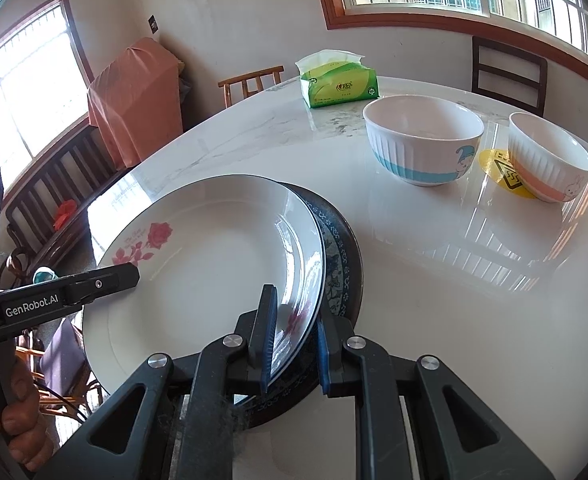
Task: Organize plates and bowls
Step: 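Lift the pink-flowered dish with both tools and carry it over the plate stack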
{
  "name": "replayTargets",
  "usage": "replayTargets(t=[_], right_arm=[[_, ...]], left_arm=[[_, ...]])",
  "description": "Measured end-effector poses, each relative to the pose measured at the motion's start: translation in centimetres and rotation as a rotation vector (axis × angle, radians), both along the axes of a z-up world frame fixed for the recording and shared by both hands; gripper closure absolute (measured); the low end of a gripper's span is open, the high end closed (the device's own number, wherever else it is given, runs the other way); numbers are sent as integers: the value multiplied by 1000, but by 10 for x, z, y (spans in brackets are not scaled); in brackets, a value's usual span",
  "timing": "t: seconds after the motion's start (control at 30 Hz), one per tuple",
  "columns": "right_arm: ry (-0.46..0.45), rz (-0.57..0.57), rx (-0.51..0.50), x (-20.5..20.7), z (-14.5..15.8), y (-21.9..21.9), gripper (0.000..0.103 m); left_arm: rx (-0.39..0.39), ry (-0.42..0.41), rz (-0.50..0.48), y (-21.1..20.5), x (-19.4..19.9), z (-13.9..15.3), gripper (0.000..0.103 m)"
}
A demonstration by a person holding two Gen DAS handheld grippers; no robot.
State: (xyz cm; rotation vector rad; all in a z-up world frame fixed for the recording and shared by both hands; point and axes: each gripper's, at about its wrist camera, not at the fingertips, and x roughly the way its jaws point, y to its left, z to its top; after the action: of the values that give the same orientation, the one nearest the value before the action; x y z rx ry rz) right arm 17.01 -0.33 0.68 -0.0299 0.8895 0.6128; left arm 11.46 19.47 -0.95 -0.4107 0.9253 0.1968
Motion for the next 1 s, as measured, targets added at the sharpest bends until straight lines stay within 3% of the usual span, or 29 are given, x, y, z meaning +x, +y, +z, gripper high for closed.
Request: replayTargets(t=[0.73,1.0], right_arm=[[-87,12,-29,-1,-4,3,82],[-107,16,-36,-3,-3,5,75]], left_arm=[[60,-30,-12,-5,0,-2,84],[64,-37,-14,-5,-1,-3,84]])
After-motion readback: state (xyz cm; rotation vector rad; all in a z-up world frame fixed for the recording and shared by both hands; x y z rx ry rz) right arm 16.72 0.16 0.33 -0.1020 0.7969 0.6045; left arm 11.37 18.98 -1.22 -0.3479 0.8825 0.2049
